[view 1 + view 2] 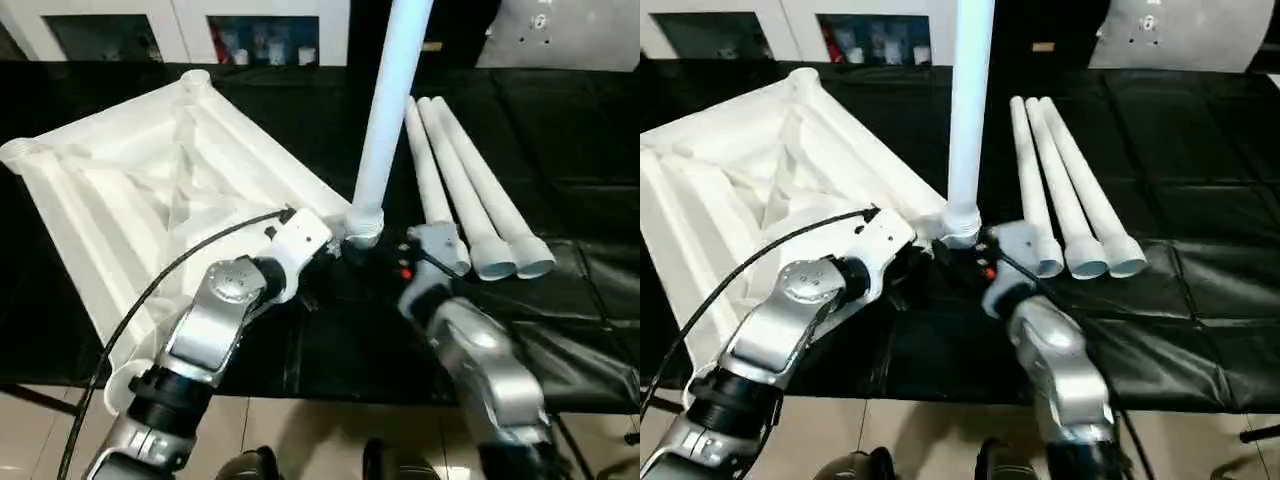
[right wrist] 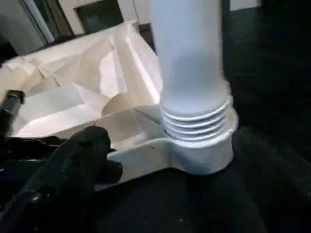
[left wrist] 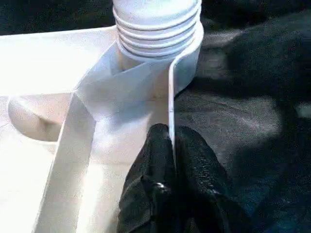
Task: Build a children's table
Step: Rotate leg to tighten, then rotate table base
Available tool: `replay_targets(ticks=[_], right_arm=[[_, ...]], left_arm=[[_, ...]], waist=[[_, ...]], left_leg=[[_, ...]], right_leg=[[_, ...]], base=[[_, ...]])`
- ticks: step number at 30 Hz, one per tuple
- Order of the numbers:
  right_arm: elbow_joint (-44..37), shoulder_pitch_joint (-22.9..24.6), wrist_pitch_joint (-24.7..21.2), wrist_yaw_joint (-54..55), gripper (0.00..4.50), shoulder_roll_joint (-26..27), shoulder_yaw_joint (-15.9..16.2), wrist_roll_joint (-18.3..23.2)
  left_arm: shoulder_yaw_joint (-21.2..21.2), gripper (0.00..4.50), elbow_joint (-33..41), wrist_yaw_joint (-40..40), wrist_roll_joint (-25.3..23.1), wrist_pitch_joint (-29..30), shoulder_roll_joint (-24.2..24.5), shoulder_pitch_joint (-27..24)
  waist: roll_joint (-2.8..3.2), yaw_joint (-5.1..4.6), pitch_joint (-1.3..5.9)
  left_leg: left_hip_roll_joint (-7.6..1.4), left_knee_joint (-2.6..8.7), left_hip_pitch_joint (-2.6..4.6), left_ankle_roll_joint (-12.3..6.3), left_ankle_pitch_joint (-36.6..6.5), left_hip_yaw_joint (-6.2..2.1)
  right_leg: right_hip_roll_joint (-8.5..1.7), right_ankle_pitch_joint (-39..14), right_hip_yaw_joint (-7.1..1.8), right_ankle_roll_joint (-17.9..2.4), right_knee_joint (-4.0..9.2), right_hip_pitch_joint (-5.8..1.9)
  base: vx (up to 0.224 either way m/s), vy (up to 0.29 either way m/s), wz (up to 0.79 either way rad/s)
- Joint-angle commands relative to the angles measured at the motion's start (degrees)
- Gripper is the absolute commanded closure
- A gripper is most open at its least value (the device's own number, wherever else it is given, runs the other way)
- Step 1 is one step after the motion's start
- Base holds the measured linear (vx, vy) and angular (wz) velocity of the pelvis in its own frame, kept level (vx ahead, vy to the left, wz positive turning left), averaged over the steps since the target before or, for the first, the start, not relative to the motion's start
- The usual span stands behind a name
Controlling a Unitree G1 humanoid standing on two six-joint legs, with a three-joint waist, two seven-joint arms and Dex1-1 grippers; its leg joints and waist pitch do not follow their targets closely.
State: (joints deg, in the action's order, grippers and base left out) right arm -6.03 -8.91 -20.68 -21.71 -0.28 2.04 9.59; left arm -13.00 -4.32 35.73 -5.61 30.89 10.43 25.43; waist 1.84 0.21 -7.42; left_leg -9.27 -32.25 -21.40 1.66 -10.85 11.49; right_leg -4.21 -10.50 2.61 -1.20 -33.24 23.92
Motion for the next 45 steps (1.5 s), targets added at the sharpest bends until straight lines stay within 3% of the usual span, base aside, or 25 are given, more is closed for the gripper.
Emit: replay_targets(ticks=[1, 3, 5, 10, 13, 16, 19, 20, 21, 22, 23, 26, 33, 38, 40, 42, 45], right_arm=[[-2.15, 0.66, -0.82, 0.64, 0.00, -0.37, -0.27, 0.29], [-2.98, 1.19, -0.28, 1.27, 0.00, -0.52, -0.39, -0.08], [-4.40, 1.87, -0.19, 1.20, 0.00, 0.09, -0.91, 1.19], [-6.78, 3.25, -2.28, 1.09, 0.00, 0.46, 0.33, 2.43], [-6.35, 3.23, -5.68, 0.40, 0.00, -1.60, 3.61, 0.56], [-5.24, 2.61, -11.08, -0.51, 0.00, -4.12, 7.00, -1.79], [-4.23, 2.22, -11.67, -0.50, 0.00, -4.59, 7.82, -2.45], [-2.63, 1.49, -11.98, -0.32, 0.00, -4.81, 8.55, -3.19], [-1.79, 1.05, -11.92, -0.07, 0.00, -4.96, 8.96, -3.61], [-1.51, 0.89, -11.90, 0.03, 0.00, -5.03, 9.11, -3.74], [-1.31, 0.78, -11.89, 0.10, 0.00, -5.08, 9.22, -3.83], [1.96, -1.84, -12.19, 2.23, 0.00, -4.05, 9.64, -4.62], [6.25, -5.45, -11.12, 3.19, 0.00, -2.43, 10.41, -5.74], [9.72, -7.81, -9.46, 3.68, 0.00, -1.56, 10.42, -5.85], [12.52, -9.34, -8.22, 3.80, 0.00, -1.27, 10.19, -6.19], [14.19, -10.27, -7.48, 3.85, 0.00, -1.10, 10.05, -6.38], [17.03, -12.20, -6.30, 3.92, 0.00, -0.72, 9.50, -6.67]], left_arm=[[2.56, 3.95, 0.00, 0.06, 3.16, -3.35, -0.54, -0.23], [3.79, 3.95, 0.09, -0.87, 3.91, -4.76, -1.05, -0.20], [5.98, 3.61, -0.13, -2.84, 4.75, -5.06, -1.88, -0.13], [11.73, 3.61, -0.30, -7.44, 5.40, -3.53, -0.80, 0.55], [14.37, 3.61, 0.57, -8.86, 3.30, -2.61, 4.53, 0.32], [17.67, 3.96, 3.69, -9.98, 0.48, 1.52, 10.61, -0.90], [19.16, 4.25, 5.05, -10.51, -1.07, 3.44, 13.73, -1.81], [19.70, 4.38, 5.93, -10.34, -3.96, 4.33, 18.25, -3.65], [19.69, 4.43, 6.25, -10.28, -5.28, 4.67, 20.50, -4.67], [19.64, 4.47, 6.34, -10.29, -5.67, 4.78, 21.25, -5.03], [19.61, 4.47, 6.40, -10.30, -5.93, 4.85, 21.76, -5.28], [20.03, 4.47, 6.87, -10.07, -7.38, 6.81, 26.43, -9.17], [16.93, 4.47, 8.61, -8.45, -8.96, 11.50, 28.96, -13.94], [14.63, 4.47, 11.67, -3.61, -5.20, 14.44, 28.90, -15.64], [13.13, 4.47, 14.50, 0.69, -1.99, 15.97, 28.89, -16.57], [12.35, 4.47, 16.30, 3.07, -0.14, 16.97, 28.99, -17.07], [9.62, 4.47, 21.05, 10.15, 4.68, 18.75, 31.02, -18.38]], waist=[[-0.53, 0.43, 3.85], [-0.42, 0.55, 3.97], [-0.55, 0.59, 4.03], [-0.54, 0.50, 4.21], [-0.24, 0.58, 4.40], [0.09, 0.48, 4.39], [0.26, 0.63, 4.50], [0.33, 0.70, 4.39], [0.36, 0.82, 4.55], [0.36, 0.55, 4.37], [0.61, 0.65, 4.32], [0.74, 0.95, 4.24], [0.95, 1.65, 4.30], [0.96, 1.82, 4.40], [0.71, 1.77, 4.45], [0.84, 1.76, 4.44], [0.56, 1.77, 4.38]], left_leg=[[-3.55, 3.06, 0.36, -6.78, -4.11, -1.77], [-3.63, 2.93, 0.43, -7.05, -3.76, -1.71], [-3.66, 2.83, 0.33, -7.58, -3.21, -1.71], [-3.57, 2.61, 0.23, -8.85, -1.49, -1.82], [-3.45, 2.54, 0.39, -8.25, -1.93, -1.91], [-3.49, 2.53, 0.59, -6.64, -2.38, -1.92], [-3.59, 2.48, 0.72, -5.57, -2.72, -1.96], [-3.53, 2.51, 0.67, -5.26, -3.19, -1.91], [-3.66, 2.48, 0.79, -5.04, -3.26, -2.07], [-3.45, 2.63, 0.32, -4.62, -3.79, -2.10], [-3.58, 2.60, 0.99, -3.80, -5.64, -1.97], [-3.62, 2.80, 1.02, -1.79, -8.01, -2.08], [-3.65, 3.02, 1.24, 0.16, -10.24, -2.13], [-3.45, 2.90, 1.06, 0.55, -8.94, -2.12], [-3.40, 2.79, 0.90, 0.08, -7.91, -2.07], [-3.33, 2.64, 0.86, -0.58, -6.78, -1.97], [-3.37, 2.72, 0.91, -1.01, -6.93, -1.97]], right_leg=[[-4.10, -3.29, -2.79, -14.46, 2.90, -3.40], [-4.06, -2.36, -2.75, -15.16, 2.83, -3.29], [-4.05, -0.78, -2.75, -15.35, 2.60, -3.37], [-3.89, 1.46, -2.51, -15.64, 2.22, -3.50], [-3.76, -0.32, -2.44, -15.14, 2.24, -3.56], [-3.63, -1.59, -2.44, -14.91, 2.19, -3.46], [-3.77, -1.62, -2.50, -15.29, 2.03, -3.41], [-3.72, -1.95, -2.55, -15.28, 2.08, -3.32], [-3.78, -1.90, -2.50, -15.24, 1.98, -3.34], [-3.73, -2.75, -2.47, -14.84, 1.90, -3.46], [-3.71, -4.70, -2.58, -14.59, 2.26, -2.97], [-3.73, -7.22, -2.70, -14.51, 2.20, -2.80], [-3.72, -8.35, -2.82, -13.37, 2.25, -2.47], [-3.88, -5.54, -2.87, -13.93, 1.89, -2.66], [-3.91, -4.45, -2.89, -14.52, 1.79, -2.79], [-3.80, -3.60, -2.84, -15.12, 1.69, -2.80], [-3.96, -5.09, -2.82, -15.21, 1.77, -2.83]], base=[[0.000, 0.000, 0.00], [0.000, 0.000, 0.00], [0.000, 0.000, 0.00], [0.000, 0.000, 0.00], [0.000, 0.000, 0.00], [0.000, 0.000, 0.00], [0.000, 0.000, 0.00], [0.000, 0.000, 0.00], [0.000, 0.000, 0.00], [0.000, 0.000, 0.00], [0.000, 0.000, 0.00], [0.000, 0.000, 0.00], [0.000, 0.000, 0.00], [0.000, 0.000, 0.00], [0.000, 0.000, 0.00], [0.000, 0.000, 0.00], [0.000, 0.000, 0.00]])
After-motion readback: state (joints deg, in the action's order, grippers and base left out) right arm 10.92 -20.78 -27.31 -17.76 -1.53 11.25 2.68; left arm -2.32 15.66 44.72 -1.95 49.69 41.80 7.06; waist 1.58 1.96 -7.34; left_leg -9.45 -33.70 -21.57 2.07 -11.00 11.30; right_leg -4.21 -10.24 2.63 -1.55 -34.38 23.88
